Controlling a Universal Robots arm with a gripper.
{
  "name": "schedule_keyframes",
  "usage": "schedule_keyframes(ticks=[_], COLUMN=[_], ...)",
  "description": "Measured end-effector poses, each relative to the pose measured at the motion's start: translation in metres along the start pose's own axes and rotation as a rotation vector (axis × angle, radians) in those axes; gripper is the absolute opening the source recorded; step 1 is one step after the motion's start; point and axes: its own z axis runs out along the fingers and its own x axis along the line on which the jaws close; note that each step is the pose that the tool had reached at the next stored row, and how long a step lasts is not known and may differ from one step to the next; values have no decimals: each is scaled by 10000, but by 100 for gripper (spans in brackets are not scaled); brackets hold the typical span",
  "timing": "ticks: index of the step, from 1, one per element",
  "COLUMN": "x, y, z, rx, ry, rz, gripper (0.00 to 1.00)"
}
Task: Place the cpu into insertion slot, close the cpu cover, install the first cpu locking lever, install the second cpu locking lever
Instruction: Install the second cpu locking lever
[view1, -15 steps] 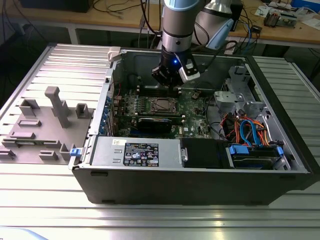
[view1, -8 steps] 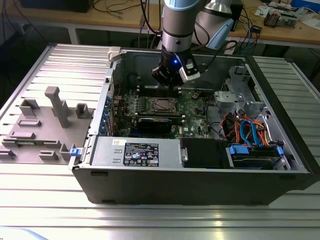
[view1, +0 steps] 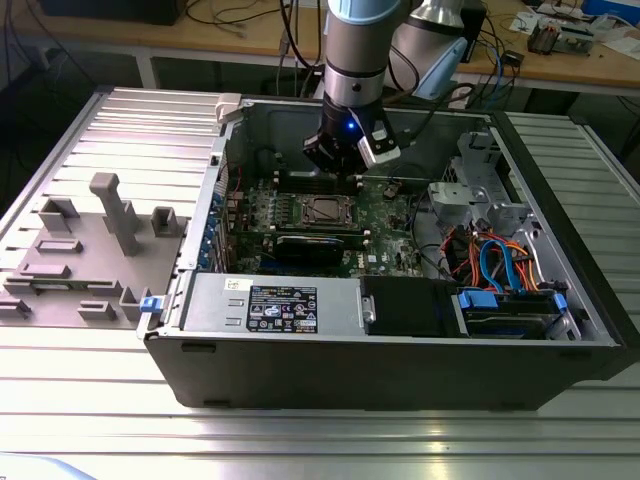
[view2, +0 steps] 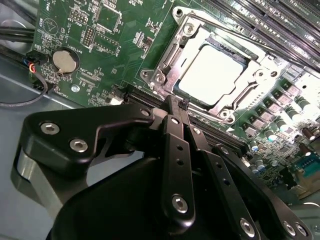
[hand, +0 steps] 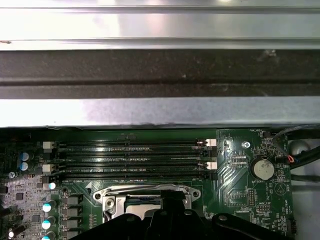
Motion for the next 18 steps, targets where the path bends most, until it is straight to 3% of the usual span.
schedule_keyframes(ticks=[13,14,15,16,18], x=[0,-1,-2,-5,-6], y=[-3,-48,-72,-62,-62], z=[2,-1,-34,-142,-154], rx=[-1,0,-1,0,-2], ry=[0,0,0,0,-1], rz=[-1,-1,0,-1,-2], gripper=[11,11,11,11,11])
